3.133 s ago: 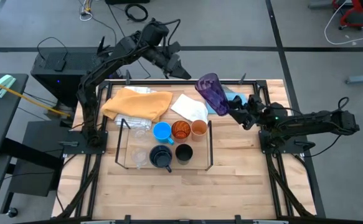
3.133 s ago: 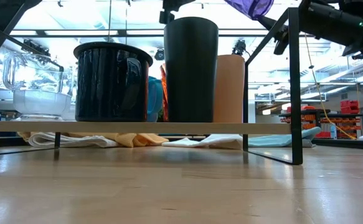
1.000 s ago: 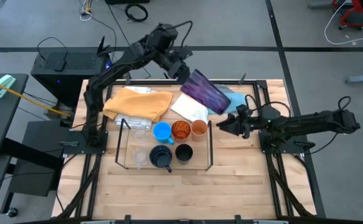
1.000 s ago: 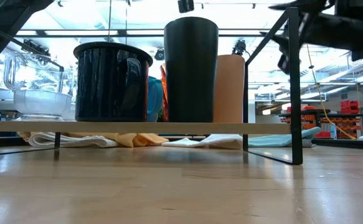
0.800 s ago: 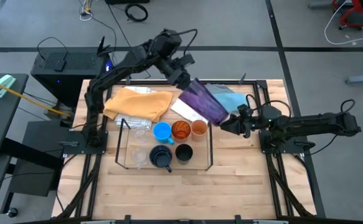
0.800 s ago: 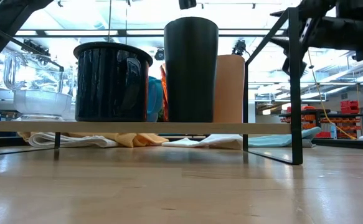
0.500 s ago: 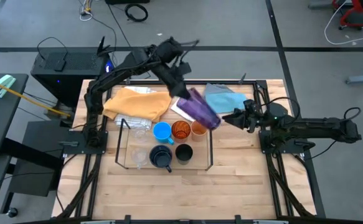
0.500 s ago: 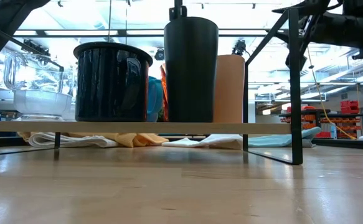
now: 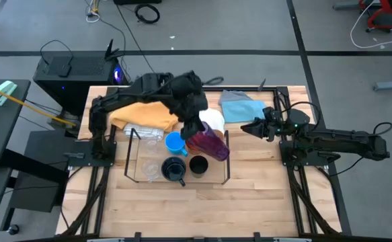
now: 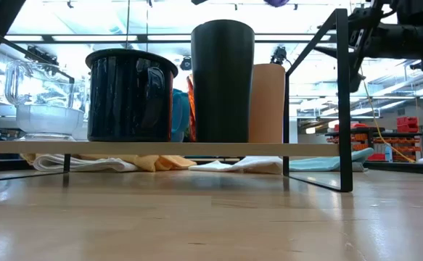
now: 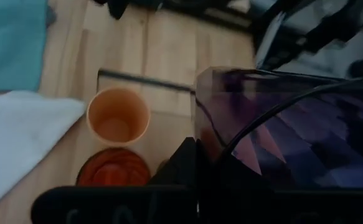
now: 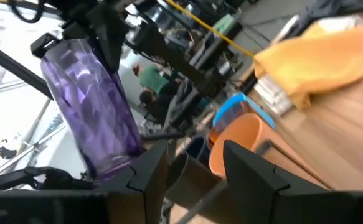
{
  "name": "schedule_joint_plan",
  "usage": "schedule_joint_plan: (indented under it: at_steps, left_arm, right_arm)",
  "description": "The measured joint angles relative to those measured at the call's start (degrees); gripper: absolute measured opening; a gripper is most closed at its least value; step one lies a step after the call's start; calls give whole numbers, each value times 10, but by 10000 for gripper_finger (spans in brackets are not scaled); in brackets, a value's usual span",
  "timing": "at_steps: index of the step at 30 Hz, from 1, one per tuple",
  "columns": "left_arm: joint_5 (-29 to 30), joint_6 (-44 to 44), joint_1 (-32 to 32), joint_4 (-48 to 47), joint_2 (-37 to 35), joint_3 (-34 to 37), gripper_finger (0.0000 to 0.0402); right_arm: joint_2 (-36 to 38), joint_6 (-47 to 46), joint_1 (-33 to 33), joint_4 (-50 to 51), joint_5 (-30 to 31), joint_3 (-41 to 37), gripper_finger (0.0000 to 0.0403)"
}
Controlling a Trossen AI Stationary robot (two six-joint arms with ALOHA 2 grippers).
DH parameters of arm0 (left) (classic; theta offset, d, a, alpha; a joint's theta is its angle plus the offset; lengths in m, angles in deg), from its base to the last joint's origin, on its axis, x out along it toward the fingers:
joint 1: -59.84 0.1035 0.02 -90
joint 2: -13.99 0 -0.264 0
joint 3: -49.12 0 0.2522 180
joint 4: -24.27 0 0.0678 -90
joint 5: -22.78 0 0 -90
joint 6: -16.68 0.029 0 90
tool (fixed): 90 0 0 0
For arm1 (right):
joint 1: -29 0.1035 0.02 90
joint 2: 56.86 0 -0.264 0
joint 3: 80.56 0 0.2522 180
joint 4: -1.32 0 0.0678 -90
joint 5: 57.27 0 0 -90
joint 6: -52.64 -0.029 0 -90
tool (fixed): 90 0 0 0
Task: Stack small to large cups/mugs on shelf
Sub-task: Put the purple cup on the shelf
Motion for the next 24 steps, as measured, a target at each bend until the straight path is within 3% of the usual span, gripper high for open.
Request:
schedule_joint_plan:
  at_steps: [16, 24]
  left_arm:
    - [127, 86, -56, -21, 2, 0, 12]
    - [136, 114, -63, -17, 2, 0, 12]
  right_arm:
    - [0, -54, -1, 18, -2, 23, 160]
    - [0, -105, -1, 18, 11, 30, 160]
